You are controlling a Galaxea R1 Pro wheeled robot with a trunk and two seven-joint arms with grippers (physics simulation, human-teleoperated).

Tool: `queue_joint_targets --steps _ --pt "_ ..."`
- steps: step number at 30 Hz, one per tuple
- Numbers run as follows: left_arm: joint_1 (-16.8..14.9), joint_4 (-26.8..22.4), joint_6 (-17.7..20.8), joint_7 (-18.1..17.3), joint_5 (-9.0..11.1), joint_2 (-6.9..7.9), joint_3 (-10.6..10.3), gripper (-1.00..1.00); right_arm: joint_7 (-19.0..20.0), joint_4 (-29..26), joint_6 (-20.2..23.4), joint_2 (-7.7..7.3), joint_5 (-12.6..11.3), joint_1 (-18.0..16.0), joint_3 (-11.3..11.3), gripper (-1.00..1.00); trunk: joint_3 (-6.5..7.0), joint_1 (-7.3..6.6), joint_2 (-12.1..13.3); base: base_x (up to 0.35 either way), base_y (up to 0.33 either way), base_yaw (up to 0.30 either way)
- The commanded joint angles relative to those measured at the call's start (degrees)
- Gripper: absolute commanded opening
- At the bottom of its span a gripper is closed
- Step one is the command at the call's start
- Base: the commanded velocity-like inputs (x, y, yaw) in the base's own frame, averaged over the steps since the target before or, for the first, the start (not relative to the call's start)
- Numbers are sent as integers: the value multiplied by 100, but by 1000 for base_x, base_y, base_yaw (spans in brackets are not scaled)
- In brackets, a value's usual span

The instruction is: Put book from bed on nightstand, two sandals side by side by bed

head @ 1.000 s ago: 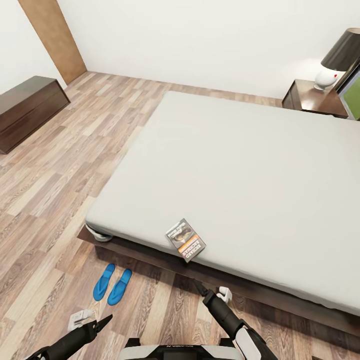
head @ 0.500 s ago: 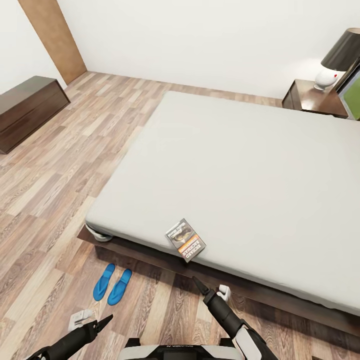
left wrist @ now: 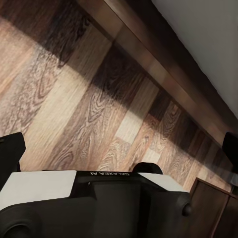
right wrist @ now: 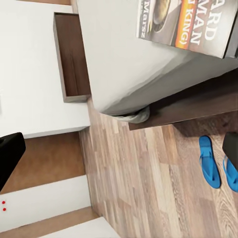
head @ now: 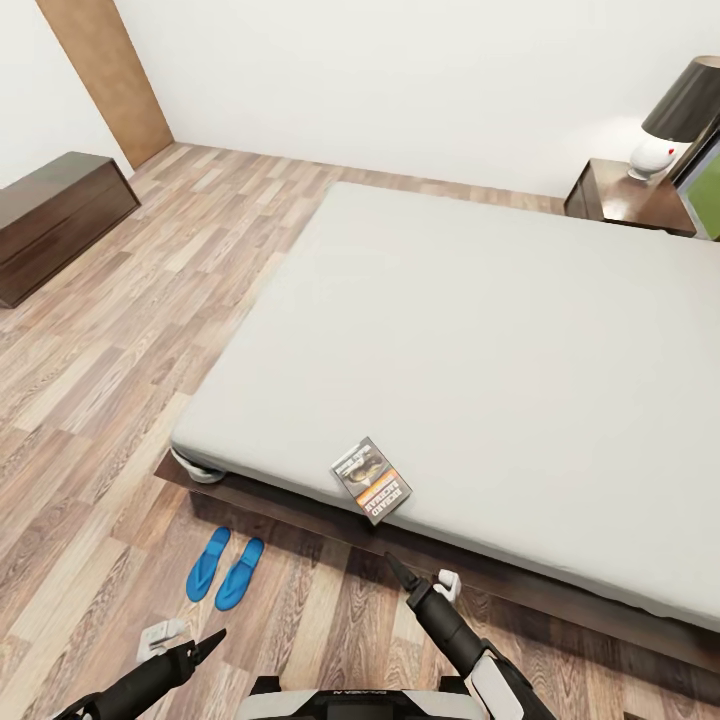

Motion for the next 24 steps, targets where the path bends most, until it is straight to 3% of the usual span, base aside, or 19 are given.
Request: queue_joint_targets --steps 1,12,24 --pt "-3 3 45 -28 27 0 15 100 28 1 60 7 -18 -2 -29 100 -4 1 -4 11 0 0" --pt "-3 7 44 -33 27 0 15 100 29 0 72 7 -18 -2 -30 100 -4 1 -4 28 25 0" --pt "-3 11 44 -30 27 0 15 100 36 -1 93 8 -18 -2 -34 100 -4 1 -4 1 178 0"
